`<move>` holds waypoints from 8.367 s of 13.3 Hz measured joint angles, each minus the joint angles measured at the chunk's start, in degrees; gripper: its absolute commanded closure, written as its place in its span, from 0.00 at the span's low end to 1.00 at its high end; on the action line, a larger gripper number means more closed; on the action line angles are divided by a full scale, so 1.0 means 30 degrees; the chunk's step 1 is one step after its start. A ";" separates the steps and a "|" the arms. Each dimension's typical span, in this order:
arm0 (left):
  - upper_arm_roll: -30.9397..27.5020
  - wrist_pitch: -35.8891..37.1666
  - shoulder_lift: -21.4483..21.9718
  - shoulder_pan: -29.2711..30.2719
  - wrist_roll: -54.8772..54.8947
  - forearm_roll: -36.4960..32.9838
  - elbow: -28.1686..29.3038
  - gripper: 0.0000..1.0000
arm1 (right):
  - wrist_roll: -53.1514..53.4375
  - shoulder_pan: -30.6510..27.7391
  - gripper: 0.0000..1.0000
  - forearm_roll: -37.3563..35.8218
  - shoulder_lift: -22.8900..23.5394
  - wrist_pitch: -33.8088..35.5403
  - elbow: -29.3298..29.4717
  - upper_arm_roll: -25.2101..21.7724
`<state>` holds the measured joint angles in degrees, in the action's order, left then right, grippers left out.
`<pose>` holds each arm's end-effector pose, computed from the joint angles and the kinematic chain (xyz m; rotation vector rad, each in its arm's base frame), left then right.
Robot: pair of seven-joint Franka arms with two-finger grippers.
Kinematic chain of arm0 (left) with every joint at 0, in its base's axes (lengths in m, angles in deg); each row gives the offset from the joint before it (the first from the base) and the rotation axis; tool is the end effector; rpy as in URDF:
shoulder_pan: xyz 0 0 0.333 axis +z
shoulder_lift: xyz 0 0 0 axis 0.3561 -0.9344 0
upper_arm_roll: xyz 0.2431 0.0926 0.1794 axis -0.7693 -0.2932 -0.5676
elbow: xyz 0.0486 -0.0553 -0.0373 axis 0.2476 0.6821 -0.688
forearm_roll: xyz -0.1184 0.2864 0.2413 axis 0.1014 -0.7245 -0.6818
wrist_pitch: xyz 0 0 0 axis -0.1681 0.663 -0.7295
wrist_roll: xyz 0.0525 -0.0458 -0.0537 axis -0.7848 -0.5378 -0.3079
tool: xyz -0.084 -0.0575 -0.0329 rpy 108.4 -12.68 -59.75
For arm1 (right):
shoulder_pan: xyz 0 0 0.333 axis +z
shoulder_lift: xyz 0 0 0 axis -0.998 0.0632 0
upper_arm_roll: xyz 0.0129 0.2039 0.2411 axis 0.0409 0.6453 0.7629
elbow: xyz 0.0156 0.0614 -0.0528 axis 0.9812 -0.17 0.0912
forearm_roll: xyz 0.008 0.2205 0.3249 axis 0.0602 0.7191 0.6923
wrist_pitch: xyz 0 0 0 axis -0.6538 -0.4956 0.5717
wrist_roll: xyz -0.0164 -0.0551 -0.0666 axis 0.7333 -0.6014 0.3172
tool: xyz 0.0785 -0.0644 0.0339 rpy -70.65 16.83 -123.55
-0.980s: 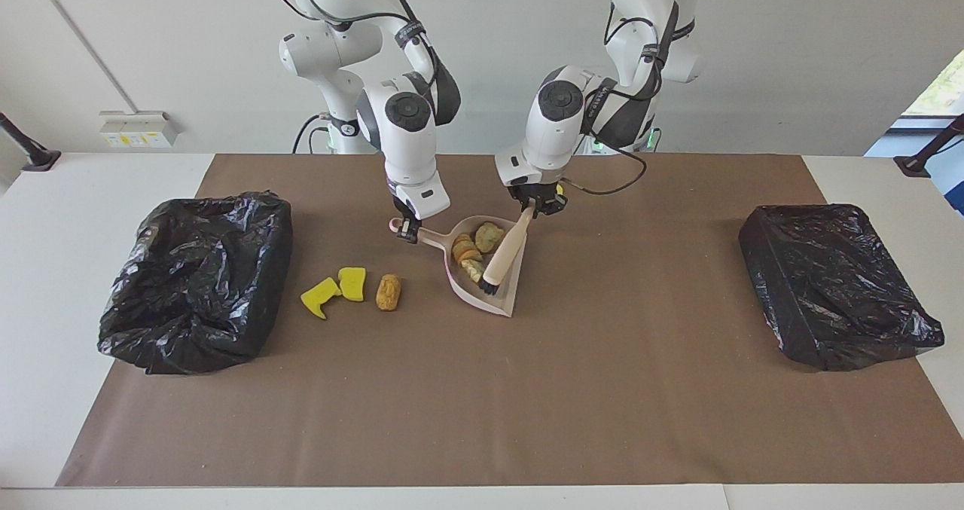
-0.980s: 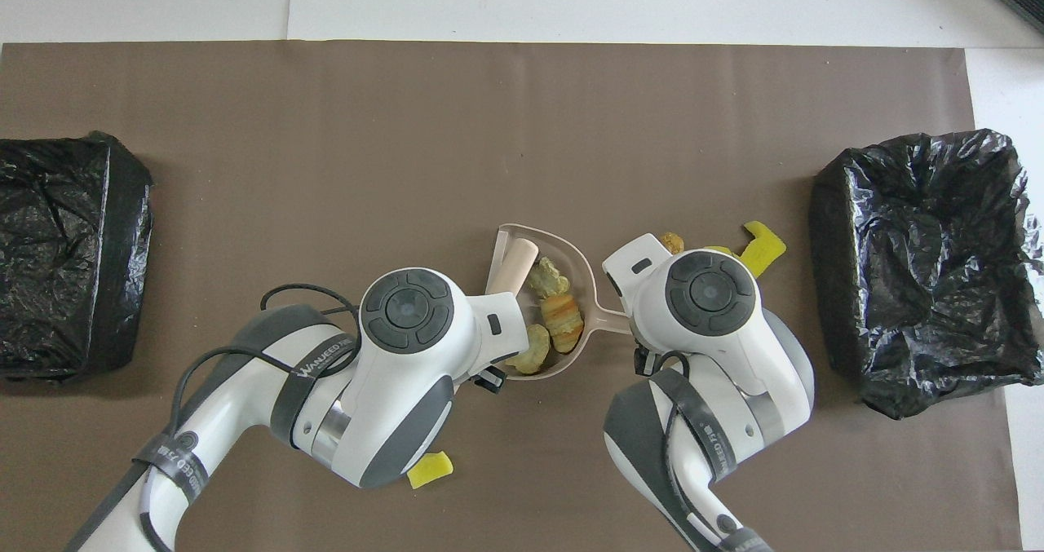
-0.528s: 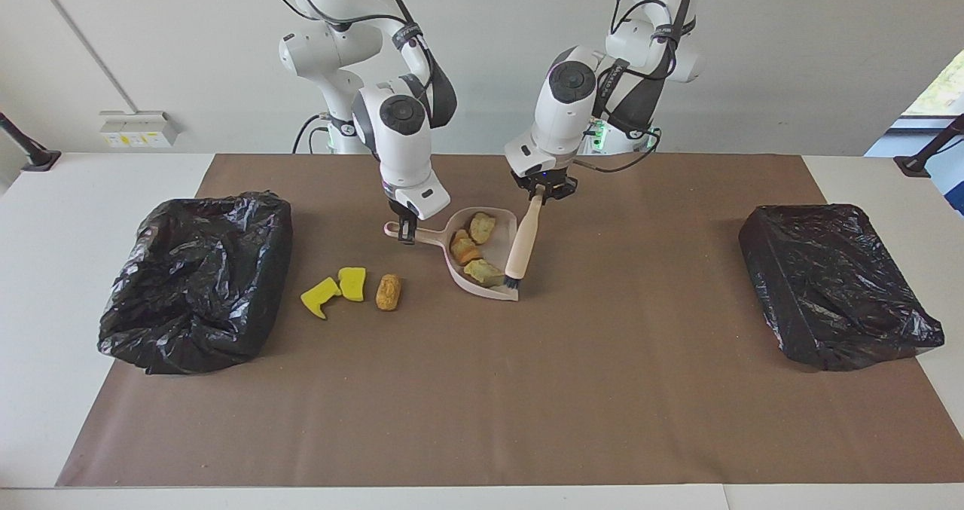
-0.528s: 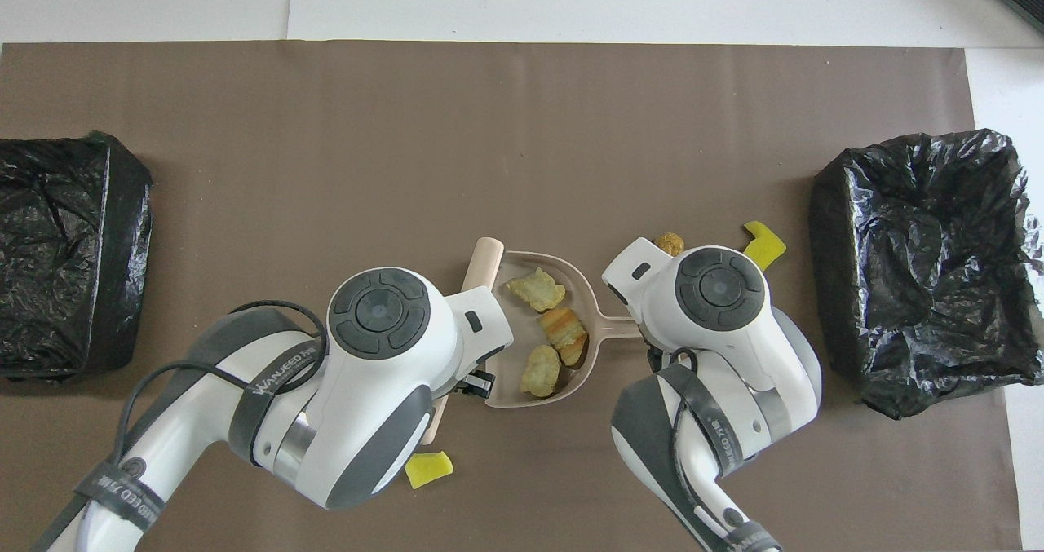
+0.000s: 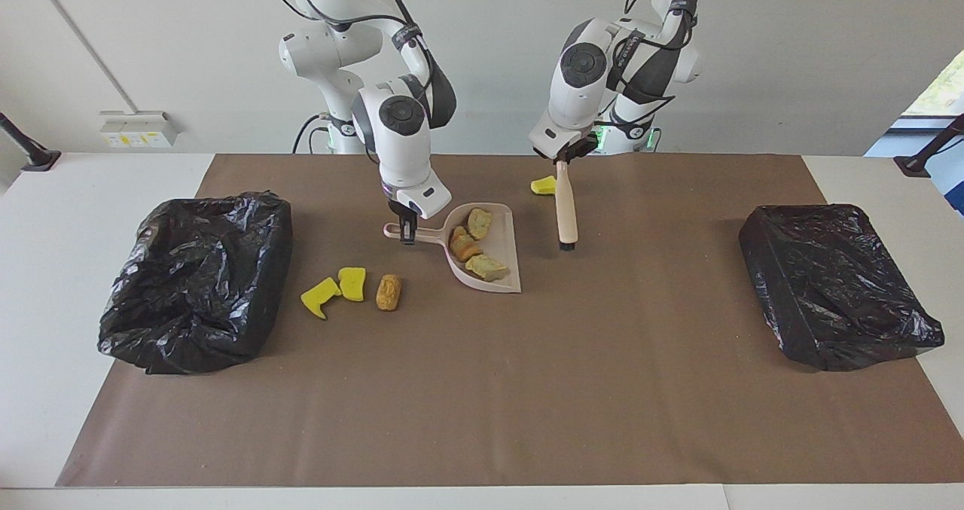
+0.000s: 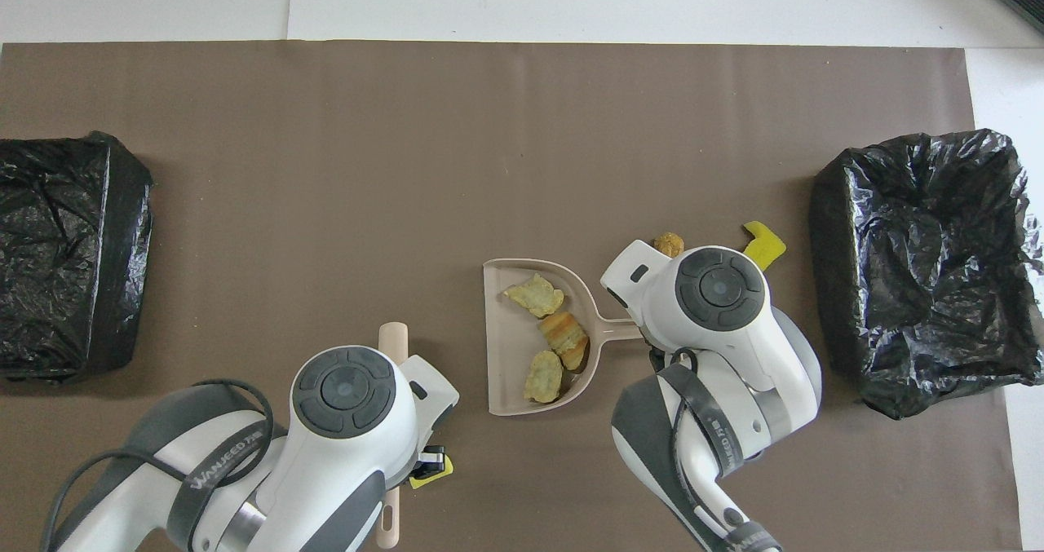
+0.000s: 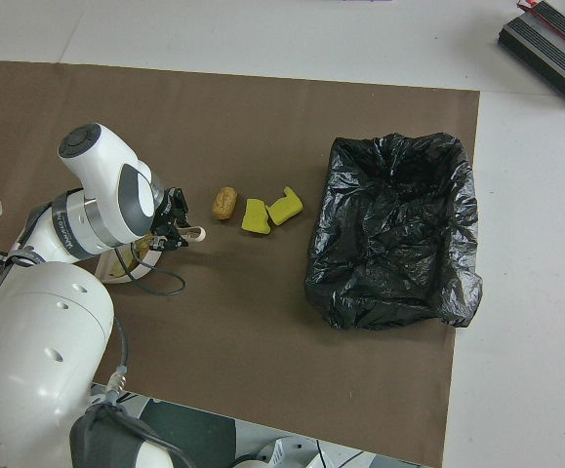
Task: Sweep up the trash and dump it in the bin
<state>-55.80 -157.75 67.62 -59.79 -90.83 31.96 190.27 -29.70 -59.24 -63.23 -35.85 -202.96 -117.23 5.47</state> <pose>0.3254 -0.2878 0.4118 -2.9706 -0.0109 0.5359 0.4921 0.2214 0.3586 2.1764 2.2303 -0.1556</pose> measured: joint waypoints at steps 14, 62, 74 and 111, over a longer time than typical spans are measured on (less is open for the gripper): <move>0.0169 -0.6293 0.1671 -0.6511 -1.6492 0.3046 0.5014 1.00 | -0.2830 0.0000 1.00 -0.0019 0.0001 0.0000 -0.0017 0.0000; 0.0156 -0.5785 -0.2962 -0.3838 -0.5459 0.3061 -0.3514 1.00 | -0.2831 -0.0122 1.00 -0.0025 0.0001 0.0004 -0.0055 -0.0001; 0.0389 -0.4238 -0.0993 -0.3923 -0.5418 0.3040 -0.0769 1.00 | -0.3201 -0.1682 1.00 -0.0027 -0.0137 0.0829 0.0385 -0.0031; 0.3787 -1.0578 -0.1020 -0.5326 -0.6724 0.3036 0.3971 0.00 | -1.4973 -1.6206 1.00 -0.6657 0.0892 0.2360 0.8637 -0.0107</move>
<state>-44.44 -189.49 64.56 -75.76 -111.00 41.07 202.18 -74.62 -107.85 -83.20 -33.18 -195.88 -91.32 5.16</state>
